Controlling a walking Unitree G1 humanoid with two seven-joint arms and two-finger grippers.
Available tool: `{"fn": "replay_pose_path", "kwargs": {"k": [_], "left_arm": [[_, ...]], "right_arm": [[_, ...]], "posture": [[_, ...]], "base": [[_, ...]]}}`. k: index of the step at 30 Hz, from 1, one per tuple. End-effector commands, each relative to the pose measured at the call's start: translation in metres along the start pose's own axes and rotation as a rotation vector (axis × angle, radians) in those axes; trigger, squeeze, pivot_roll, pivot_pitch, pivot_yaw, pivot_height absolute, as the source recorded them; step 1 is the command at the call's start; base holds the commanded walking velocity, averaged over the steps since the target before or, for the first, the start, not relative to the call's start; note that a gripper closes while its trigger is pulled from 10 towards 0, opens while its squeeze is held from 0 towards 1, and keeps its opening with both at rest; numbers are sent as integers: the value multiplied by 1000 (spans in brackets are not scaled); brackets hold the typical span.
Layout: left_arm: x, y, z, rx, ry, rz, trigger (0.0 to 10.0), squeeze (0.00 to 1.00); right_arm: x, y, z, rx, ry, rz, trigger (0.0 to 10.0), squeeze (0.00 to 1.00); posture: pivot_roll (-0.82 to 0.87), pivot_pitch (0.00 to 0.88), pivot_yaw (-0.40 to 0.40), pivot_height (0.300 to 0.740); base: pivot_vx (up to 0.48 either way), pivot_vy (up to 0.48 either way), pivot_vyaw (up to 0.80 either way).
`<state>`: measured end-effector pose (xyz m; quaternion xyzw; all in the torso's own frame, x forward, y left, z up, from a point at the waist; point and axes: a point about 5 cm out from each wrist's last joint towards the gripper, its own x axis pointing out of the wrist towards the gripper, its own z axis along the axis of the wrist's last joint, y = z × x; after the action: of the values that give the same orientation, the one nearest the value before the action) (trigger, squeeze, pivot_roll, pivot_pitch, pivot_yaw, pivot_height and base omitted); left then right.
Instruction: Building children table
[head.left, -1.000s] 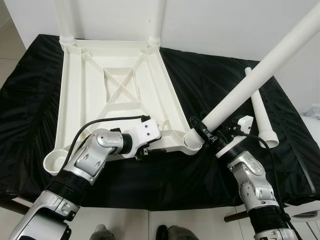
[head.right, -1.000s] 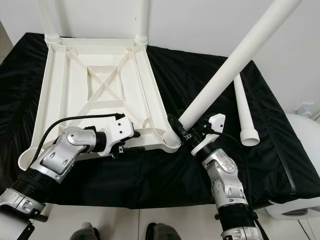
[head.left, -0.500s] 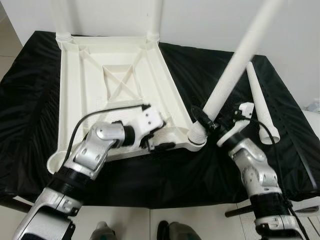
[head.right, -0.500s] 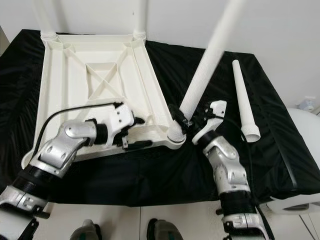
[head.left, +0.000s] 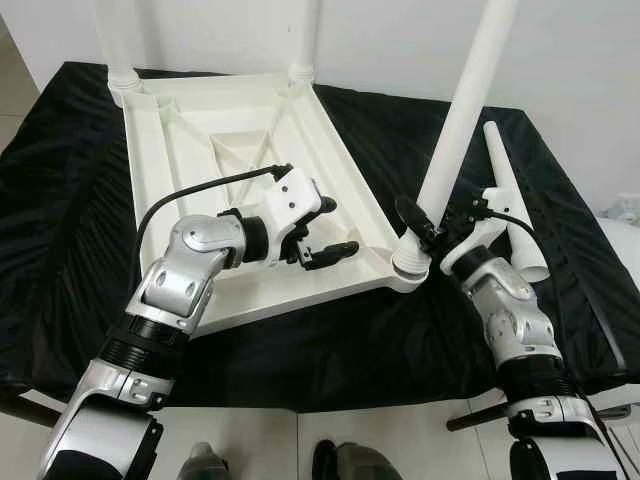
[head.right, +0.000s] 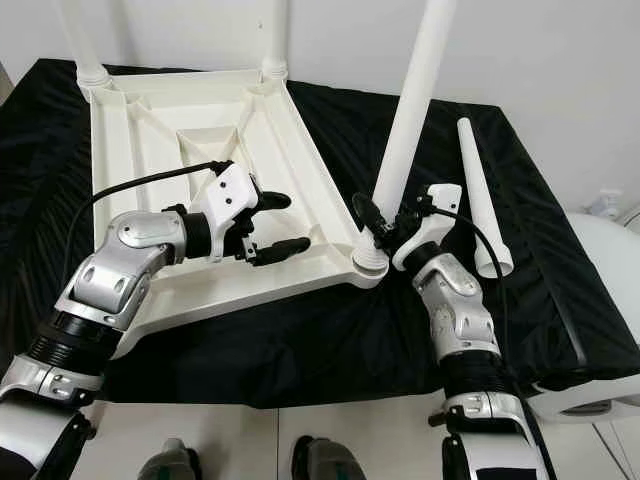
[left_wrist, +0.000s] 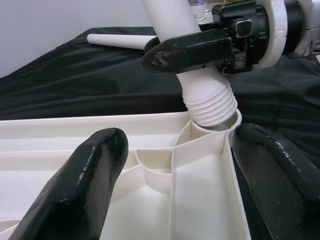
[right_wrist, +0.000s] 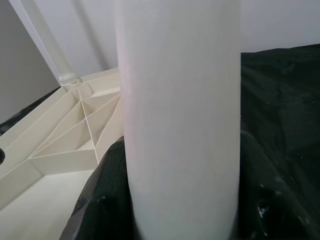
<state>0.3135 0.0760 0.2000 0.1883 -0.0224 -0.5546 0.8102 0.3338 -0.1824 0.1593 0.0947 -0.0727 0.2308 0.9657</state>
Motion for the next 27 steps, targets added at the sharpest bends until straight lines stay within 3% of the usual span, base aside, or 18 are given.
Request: {"fn": "replay_pose_path", "kwargs": {"k": [1, 5, 9, 16, 19, 22, 24, 27], "left_arm": [[3, 3, 0, 0, -11, 115, 10000, 0], [6, 4, 3, -38, -33, 134, 10000, 0], [7, 5, 3, -45, -41, 146, 10000, 0], [9, 4, 3, -59, -42, 145, 10000, 0], [10, 5, 4, -86, -50, 151, 10000, 0], [9, 10, 11, -145, -89, 169, 10000, 0], [9, 11, 12, -157, -94, 171, 10000, 0], [6, 14, 20, -186, -129, 174, 10000, 0]], "right_arm": [[5, 1, 3, 33, -24, -3, 10000, 0], [10, 9, 11, 106, -88, 35, 10000, 0], [12, 4, 20, 177, -147, 9, 10000, 0], [12, 3, 23, 177, -159, 18, 10000, 0], [13, 2, 26, 155, -160, 16, 10000, 0], [12, -3, 24, 34, -102, 32, 10000, 0], [11, -4, 24, 16, -94, 34, 10000, 0], [8, -9, 18, -114, -16, 67, 10000, 0]], "posture": [[46, 35, -97, 740], [48, 29, -98, 740], [43, 23, -94, 740], [41, 17, -93, 740], [40, 14, -92, 740], [40, 11, -93, 740], [40, 11, -93, 740], [42, 5, -93, 740]], "base": [[0, 0, 0], [0, 0, 0], [0, 0, 0], [0, 0, 0], [0, 0, 0], [0, 0, 0], [0, 0, 0], [0, 0, 0]]}}
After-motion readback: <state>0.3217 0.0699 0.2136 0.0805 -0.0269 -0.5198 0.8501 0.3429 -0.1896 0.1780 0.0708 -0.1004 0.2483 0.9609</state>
